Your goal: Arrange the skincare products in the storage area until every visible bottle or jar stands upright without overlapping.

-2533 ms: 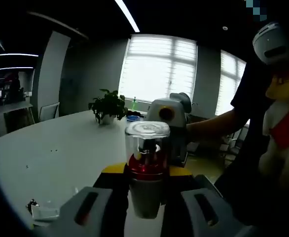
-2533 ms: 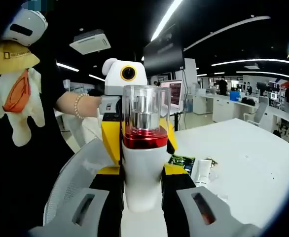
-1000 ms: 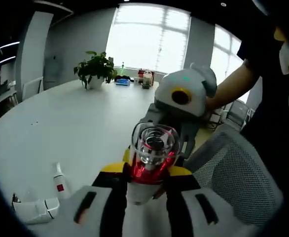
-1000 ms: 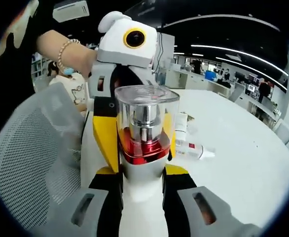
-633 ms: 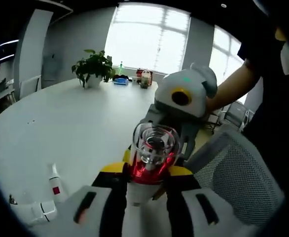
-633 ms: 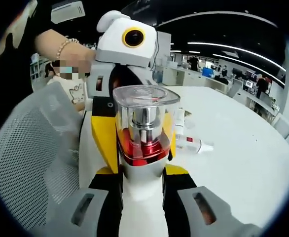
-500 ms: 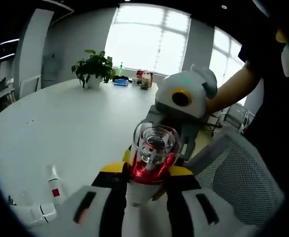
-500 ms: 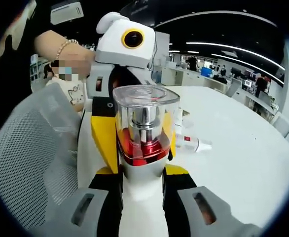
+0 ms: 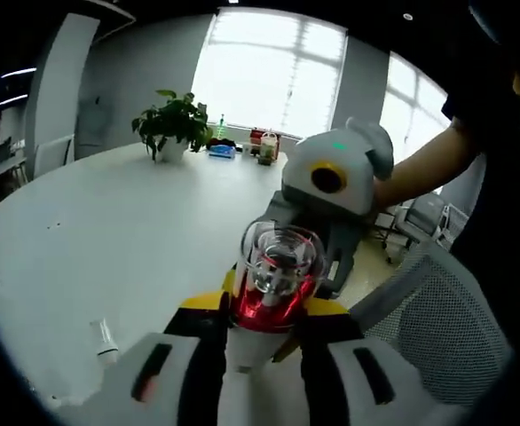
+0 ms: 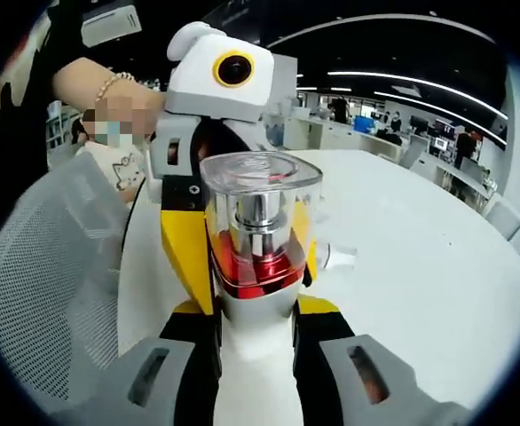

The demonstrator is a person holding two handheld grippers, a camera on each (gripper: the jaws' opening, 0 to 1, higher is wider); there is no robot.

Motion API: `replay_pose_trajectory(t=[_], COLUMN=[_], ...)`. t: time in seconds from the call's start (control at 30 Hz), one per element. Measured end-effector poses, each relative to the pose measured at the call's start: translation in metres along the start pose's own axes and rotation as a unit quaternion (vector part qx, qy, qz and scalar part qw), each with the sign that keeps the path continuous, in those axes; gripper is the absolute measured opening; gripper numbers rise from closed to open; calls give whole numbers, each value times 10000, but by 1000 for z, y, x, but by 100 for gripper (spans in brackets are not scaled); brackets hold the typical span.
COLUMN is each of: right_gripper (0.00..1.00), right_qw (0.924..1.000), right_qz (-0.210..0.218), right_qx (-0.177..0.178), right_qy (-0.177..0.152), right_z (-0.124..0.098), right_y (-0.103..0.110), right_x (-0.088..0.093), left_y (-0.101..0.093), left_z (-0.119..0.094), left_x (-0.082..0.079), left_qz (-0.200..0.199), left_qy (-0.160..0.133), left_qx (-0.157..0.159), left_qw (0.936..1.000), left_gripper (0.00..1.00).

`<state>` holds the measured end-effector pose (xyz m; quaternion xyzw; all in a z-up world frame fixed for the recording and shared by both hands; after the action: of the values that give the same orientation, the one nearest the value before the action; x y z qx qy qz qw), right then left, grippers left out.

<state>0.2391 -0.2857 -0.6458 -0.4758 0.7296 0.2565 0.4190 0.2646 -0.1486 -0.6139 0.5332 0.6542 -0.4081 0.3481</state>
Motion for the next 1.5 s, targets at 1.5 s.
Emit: replay_pose_trajectory(t=[1.5], right_gripper=[31], right_qw=[10000], right_qz=[37], right_qx=[26], right_qy=[60], right_z=[12], right_y=[-69], right_x=[-2], left_y=[52], left_z=[16], left_x=[-22], left_qz=[-28], left_qy=[-107], left_qx=[-206], left_qw=[9997], left_gripper=[27])
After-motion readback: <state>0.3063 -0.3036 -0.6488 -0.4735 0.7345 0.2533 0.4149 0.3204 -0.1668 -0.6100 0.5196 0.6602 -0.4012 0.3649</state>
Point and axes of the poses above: the point that each gripper's makers call its tool centre point, and the gripper's own axes: z roughly forward along the fingers, y roughly to its left, x roughly out of its underside, the point moved 10 cm from there along -z, roughly backward along the fingers, and after that the axes turned 3 degrees about z, right-handed, at the moved point
